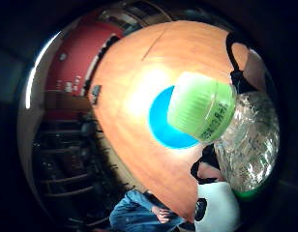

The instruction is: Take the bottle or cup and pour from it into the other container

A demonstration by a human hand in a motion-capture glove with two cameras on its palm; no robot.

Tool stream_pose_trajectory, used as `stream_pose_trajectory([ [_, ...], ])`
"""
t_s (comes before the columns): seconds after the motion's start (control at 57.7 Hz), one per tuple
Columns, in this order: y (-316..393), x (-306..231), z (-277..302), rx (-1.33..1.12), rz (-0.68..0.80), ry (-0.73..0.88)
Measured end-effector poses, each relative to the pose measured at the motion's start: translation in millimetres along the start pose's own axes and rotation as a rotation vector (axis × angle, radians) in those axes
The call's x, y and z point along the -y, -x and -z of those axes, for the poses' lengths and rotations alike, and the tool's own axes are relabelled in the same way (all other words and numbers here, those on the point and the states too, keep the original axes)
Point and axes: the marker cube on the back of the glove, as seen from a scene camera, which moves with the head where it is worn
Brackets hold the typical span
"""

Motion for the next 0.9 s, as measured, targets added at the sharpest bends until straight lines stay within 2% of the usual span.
stream_pose_trajectory([
  [0.035, 22.1, 4.7, 1.2, -0.018, 0.023, 0.005],
  [0.087, 41.3, 15.0, -0.6, -0.172, -0.081, 0.0],
  [0.104, 49.6, 16.8, -1.5, -0.214, -0.074, 0.003],
  [0.173, 89.0, 18.1, -6.4, -0.325, 0.122, 0.016],
  [0.225, 107.4, 21.0, -11.9, -0.432, 0.178, 0.008],
  [0.347, 153.5, 32.1, -28.1, -0.646, 0.142, -0.001],
  [0.485, 214.7, 43.0, -44.9, -0.701, 0.204, 0.008],
  [0.589, 186.0, 40.7, -37.5, -0.742, 0.24, 0.022],
  [0.745, 208.5, 46.0, -43.2, -0.751, 0.212, 0.049],
  [0.901, 188.8, 43.1, -39.0, -0.754, 0.194, 0.068],
])
